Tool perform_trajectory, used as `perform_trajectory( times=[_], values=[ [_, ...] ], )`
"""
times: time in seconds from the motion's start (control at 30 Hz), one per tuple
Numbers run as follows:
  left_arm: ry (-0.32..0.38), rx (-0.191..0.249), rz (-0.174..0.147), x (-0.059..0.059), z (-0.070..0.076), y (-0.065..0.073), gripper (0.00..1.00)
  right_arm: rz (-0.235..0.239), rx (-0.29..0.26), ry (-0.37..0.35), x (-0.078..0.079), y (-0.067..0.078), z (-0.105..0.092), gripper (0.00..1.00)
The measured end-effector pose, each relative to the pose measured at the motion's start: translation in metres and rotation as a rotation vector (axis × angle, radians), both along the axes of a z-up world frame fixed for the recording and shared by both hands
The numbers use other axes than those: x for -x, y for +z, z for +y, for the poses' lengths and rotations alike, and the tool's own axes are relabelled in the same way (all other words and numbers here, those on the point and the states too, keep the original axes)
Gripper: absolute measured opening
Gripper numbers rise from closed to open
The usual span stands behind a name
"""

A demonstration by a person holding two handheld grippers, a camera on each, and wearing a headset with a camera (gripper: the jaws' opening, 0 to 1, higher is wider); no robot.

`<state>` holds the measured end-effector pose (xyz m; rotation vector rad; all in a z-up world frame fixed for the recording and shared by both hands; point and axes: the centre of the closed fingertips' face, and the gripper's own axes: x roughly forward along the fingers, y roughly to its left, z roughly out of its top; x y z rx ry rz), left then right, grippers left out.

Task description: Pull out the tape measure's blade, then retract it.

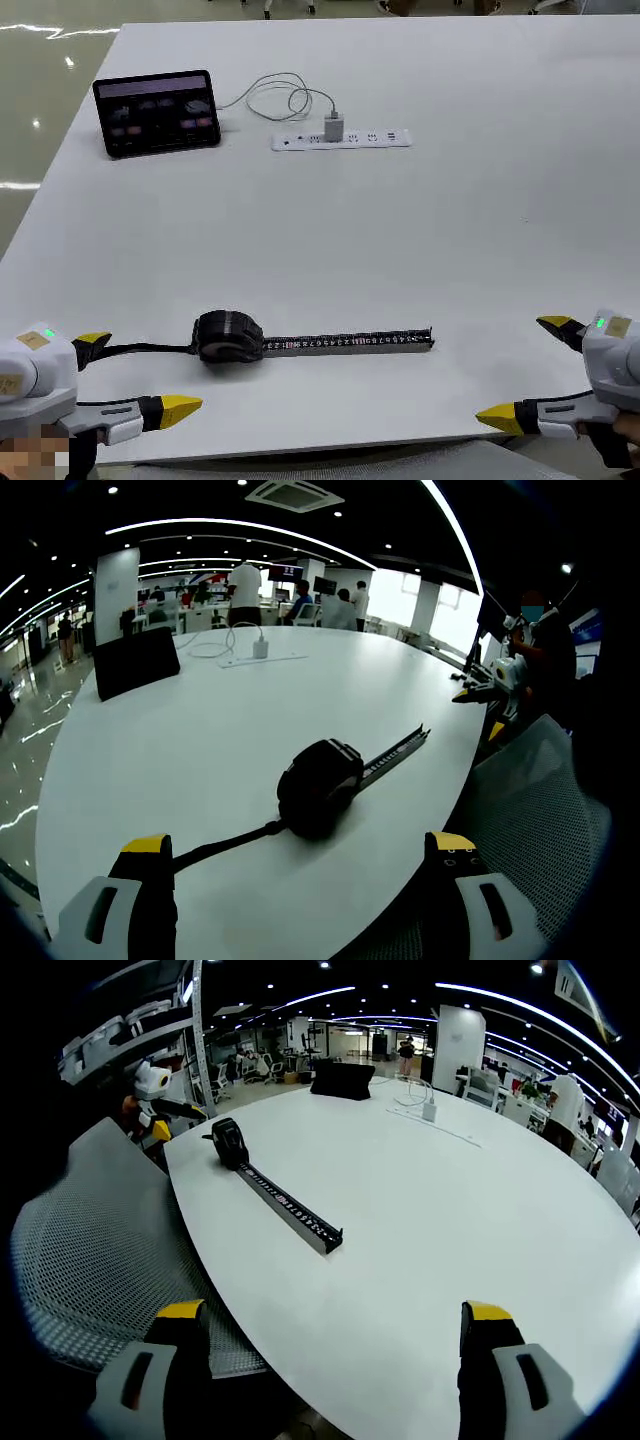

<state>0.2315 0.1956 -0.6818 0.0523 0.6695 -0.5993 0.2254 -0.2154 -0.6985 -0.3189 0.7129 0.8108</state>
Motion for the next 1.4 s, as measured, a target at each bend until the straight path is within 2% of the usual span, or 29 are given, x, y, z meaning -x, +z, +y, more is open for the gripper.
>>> perform_trajectory(
  times=[0.3, 0.37, 0.43, 0.67, 0.77, 0.9, 1.07, 1.13, 1.17, 1.23, 1.3, 1.4],
  values=[
    [0.0, 0.003, -0.005, -0.003, -0.004, 0.003, 1.0, -0.012, 0.001, -0.011, -0.003, 0.004, -0.003, 1.0],
    [0.001, 0.006, -0.003, -0.004, -0.006, 0.002, 1.0, -0.015, -0.019, -0.025, -0.005, 0.008, -0.003, 1.0],
    [0.016, 0.022, 0.011, -0.006, -0.01, 0.002, 1.0, -0.023, -0.007, -0.026, -0.006, 0.011, -0.002, 1.0],
    [-0.004, 0.014, 0.0, -0.016, -0.029, 0.011, 1.0, -0.022, 0.007, -0.013, -0.005, 0.013, 0.004, 1.0],
    [-0.004, 0.02, 0.009, -0.02, -0.035, 0.014, 1.0, -0.022, 0.016, -0.007, -0.005, 0.014, 0.005, 1.0],
    [-0.007, 0.002, 0.01, -0.026, -0.042, 0.021, 1.0, -0.02, 0.027, 0.006, -0.004, 0.012, 0.004, 1.0],
    [0.02, 0.008, 0.006, -0.036, -0.05, 0.028, 1.0, -0.026, 0.032, 0.017, -0.008, 0.01, 0.004, 1.0],
    [0.032, 0.009, 0.015, -0.039, -0.055, 0.024, 1.0, -0.026, 0.032, 0.021, -0.01, 0.01, 0.005, 1.0],
    [0.039, 0.0, 0.033, -0.039, -0.055, 0.02, 1.0, -0.026, 0.034, 0.025, -0.01, 0.01, 0.005, 1.0],
    [0.053, -0.003, 0.033, -0.043, -0.059, 0.016, 1.0, -0.025, 0.034, 0.033, -0.011, 0.01, 0.008, 1.0],
    [0.06, -0.004, 0.052, -0.044, -0.064, 0.012, 1.0, -0.02, 0.035, 0.042, -0.012, 0.008, 0.009, 1.0],
    [0.087, -0.008, 0.051, -0.047, -0.066, 0.006, 1.0, -0.025, 0.038, 0.055, -0.015, 0.008, 0.012, 1.0]
  ],
)
